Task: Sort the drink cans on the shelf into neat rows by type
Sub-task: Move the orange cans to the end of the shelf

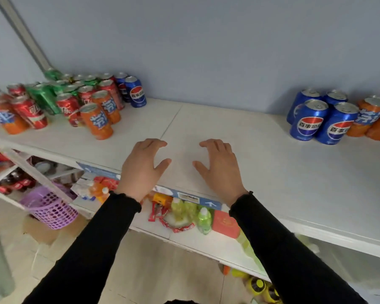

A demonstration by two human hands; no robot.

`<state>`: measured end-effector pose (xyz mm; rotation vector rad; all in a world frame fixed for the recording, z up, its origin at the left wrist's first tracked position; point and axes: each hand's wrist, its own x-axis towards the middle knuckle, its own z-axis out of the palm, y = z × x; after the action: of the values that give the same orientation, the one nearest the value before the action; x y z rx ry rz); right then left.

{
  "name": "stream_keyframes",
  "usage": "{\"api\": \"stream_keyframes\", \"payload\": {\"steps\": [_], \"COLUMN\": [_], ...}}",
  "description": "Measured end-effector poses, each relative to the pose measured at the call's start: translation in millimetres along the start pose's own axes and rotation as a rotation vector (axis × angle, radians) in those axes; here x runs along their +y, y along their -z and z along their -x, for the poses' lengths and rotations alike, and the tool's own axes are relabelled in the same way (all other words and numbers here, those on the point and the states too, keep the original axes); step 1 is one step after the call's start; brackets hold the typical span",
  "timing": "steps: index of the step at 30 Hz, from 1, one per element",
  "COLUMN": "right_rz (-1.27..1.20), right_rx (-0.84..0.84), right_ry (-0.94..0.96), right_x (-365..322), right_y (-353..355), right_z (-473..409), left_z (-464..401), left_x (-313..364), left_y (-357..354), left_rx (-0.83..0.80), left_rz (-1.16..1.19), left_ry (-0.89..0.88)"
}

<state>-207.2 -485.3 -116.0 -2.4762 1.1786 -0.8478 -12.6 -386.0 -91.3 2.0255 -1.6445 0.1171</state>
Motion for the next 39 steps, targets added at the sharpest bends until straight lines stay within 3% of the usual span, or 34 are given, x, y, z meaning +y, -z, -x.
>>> {"api": "stream_keyframes", "payload": {"steps": [9, 17, 21, 29, 34, 39], "right_rz": [0.069, 0.105, -0.005, -0.618, -0.564, -0.460], "right_rx": [-0.031, -0.078, -0.097, -0.239, -0.215, -0.045], "right_ry": [0.064, 0.078, 0.022, -0.245, -0.285, -0.363], "right_x": [-144.3, -184.5, -191.8, -207.8, -200.2, -197.6], "right_y": [-96.4, -146.0, -173.6, -217.5, -238.4, -223.8], "right_z": [-32.2, -82.7, -121.2, -184.3, -189.6, -171.3], "left_z": [29.7, -9.1, -47.8, -120.0, -150.0, -177.6], "left_x": [-173.3, -256.8, -280.2, -307.0, -311.5, -305.9], "left_y": [86.2, 96.4, 92.3, 85.3, 70.3, 50.4], "left_rx": [-0.019, -0.023, -0.003, -0.008, 0.003, -0.039], "left_rz": [-0.227, -0.254, -0.215, -0.074, 0.099, 0.277], "left_ry": [0.038, 0.025, 0.029, -0.046, -0.103, -0.077]}}
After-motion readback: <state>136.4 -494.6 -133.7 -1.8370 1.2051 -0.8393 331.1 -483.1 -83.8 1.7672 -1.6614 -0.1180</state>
